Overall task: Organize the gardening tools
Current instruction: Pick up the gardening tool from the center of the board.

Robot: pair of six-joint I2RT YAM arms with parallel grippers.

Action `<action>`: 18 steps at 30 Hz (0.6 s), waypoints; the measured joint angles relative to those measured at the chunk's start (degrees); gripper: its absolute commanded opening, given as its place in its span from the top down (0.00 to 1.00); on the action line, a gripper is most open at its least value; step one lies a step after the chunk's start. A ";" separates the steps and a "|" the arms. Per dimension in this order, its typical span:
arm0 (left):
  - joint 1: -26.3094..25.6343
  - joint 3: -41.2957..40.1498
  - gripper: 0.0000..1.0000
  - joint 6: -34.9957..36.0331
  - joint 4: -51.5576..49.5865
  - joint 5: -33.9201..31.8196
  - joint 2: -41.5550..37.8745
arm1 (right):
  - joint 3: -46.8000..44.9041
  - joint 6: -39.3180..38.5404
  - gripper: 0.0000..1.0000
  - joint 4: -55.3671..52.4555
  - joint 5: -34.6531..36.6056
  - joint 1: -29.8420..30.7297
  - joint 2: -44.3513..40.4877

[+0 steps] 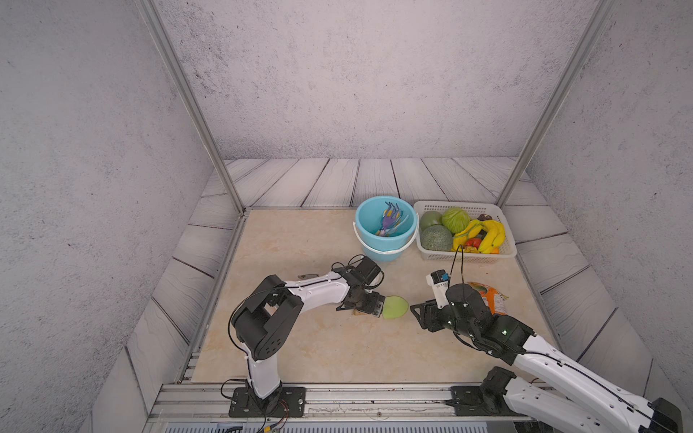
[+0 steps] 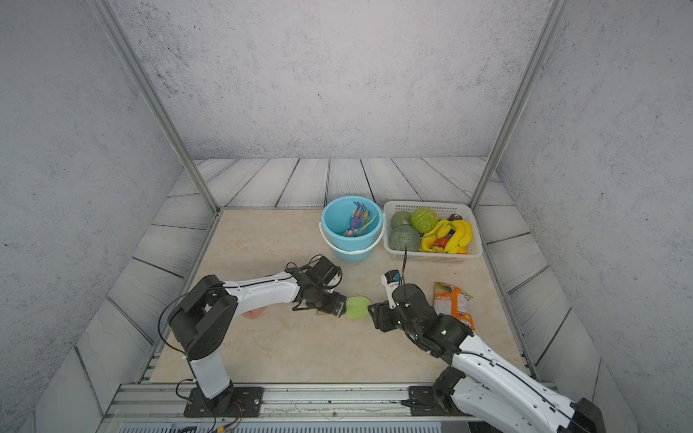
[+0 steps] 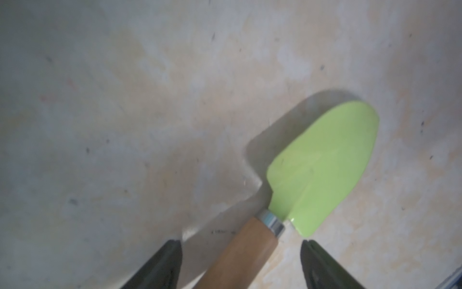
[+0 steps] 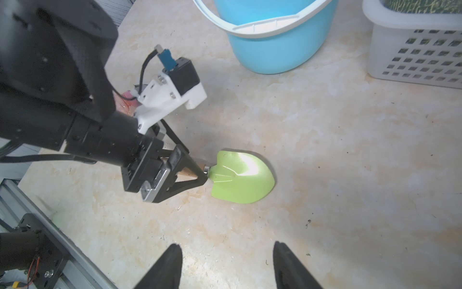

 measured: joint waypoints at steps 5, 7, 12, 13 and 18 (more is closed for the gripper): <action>-1.68 -3.72 0.29 -0.98 0.13 -0.61 -3.26 | 0.00 0.33 0.37 0.85 0.00 0.00 1.90; -3.02 -4.42 0.33 -1.36 0.11 -1.77 -4.33 | 0.00 0.61 0.37 1.25 0.02 0.00 2.40; -6.62 -4.98 0.39 -1.62 0.00 -6.05 -5.29 | -0.24 1.05 0.37 2.01 0.04 0.00 3.21; -7.30 -5.01 0.39 -1.60 -0.07 -6.95 -5.29 | -0.28 1.07 0.37 2.14 0.04 0.00 3.32; -9.60 -4.94 0.47 -1.27 -0.28 -10.43 -4.90 | -0.31 1.07 0.37 2.32 0.48 0.00 3.39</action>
